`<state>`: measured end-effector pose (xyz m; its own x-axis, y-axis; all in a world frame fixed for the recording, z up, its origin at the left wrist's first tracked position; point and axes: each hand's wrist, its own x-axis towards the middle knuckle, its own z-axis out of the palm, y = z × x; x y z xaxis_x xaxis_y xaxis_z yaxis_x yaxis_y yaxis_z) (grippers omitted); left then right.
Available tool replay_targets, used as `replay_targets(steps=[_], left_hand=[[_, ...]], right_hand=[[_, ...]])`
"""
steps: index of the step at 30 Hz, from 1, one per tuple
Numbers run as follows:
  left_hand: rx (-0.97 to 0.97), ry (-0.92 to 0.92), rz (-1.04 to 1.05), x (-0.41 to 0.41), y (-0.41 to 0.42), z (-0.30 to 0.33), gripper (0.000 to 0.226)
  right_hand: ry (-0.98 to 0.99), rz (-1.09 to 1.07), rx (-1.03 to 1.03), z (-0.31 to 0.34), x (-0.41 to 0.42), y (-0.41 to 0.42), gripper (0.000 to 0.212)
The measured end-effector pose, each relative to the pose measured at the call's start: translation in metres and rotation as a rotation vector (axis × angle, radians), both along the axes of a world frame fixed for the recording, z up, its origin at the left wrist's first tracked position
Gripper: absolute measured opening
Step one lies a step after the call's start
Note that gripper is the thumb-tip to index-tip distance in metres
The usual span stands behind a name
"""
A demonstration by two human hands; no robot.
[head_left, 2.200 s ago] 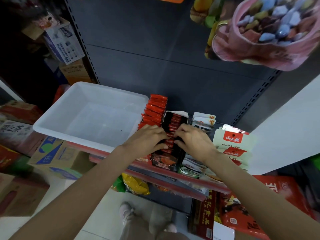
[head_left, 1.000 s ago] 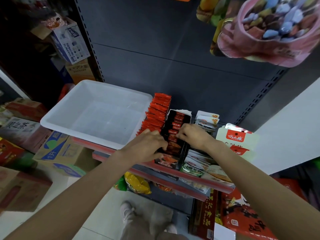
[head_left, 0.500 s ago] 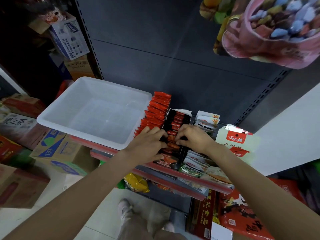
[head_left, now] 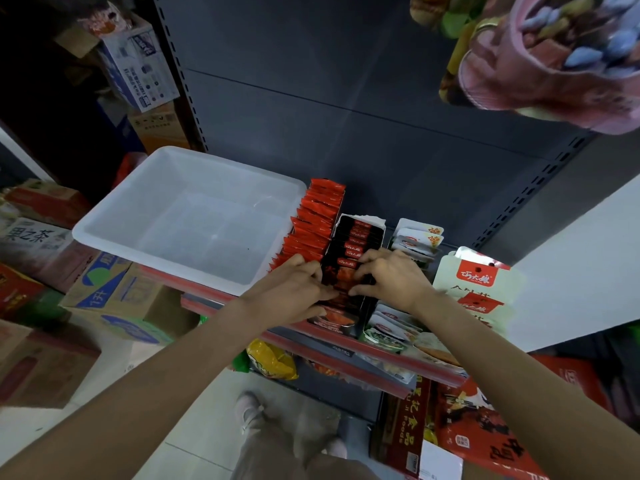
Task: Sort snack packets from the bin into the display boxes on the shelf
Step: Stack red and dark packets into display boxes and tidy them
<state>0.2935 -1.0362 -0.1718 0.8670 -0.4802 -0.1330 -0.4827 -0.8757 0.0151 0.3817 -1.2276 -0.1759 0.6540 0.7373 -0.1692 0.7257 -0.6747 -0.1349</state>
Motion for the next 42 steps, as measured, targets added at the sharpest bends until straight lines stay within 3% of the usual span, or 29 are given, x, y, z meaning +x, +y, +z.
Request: replay_targets(steps=[10,17,19,26,30,33,35,39,42], left_hand=[[-0.07,0.021,-0.014,0.004,0.003,-0.007,0.042],[-0.133,0.013,-0.008,0.001,0.004,-0.007,0.07],[-0.174,0.032,0.045,0.002,0.002,-0.006,0.06],[-0.291,0.207,0.28,0.02,-0.011,0.01,0.024],[-0.21,0.24,0.294,0.026,-0.014,0.013,0.034],[-0.177,0.221,0.275,0.025,-0.015,0.013,0.024],[-0.182,0.225,0.3,0.025,-0.016,0.012,0.03],[-0.097,0.119,0.271,0.027,-0.022,0.013,0.019],[-0.013,0.056,0.219,0.028,-0.026,0.012,0.025]], right_hand=[[-0.169,0.004,-0.054,-0.008,-0.004,0.009,0.018],[0.106,-0.08,0.283,-0.002,0.003,-0.007,0.005],[0.134,-0.093,0.346,0.002,0.003,-0.009,0.007],[0.053,-0.078,0.208,0.003,0.002,-0.008,0.008],[0.02,-0.099,0.295,-0.003,-0.002,-0.01,0.006],[0.059,-0.116,0.303,-0.001,-0.001,-0.009,0.004],[0.067,-0.107,0.29,0.002,0.0,-0.008,0.004],[0.044,-0.095,0.264,0.001,-0.003,-0.008,0.005],[0.042,-0.105,0.257,0.001,-0.003,-0.008,0.004]])
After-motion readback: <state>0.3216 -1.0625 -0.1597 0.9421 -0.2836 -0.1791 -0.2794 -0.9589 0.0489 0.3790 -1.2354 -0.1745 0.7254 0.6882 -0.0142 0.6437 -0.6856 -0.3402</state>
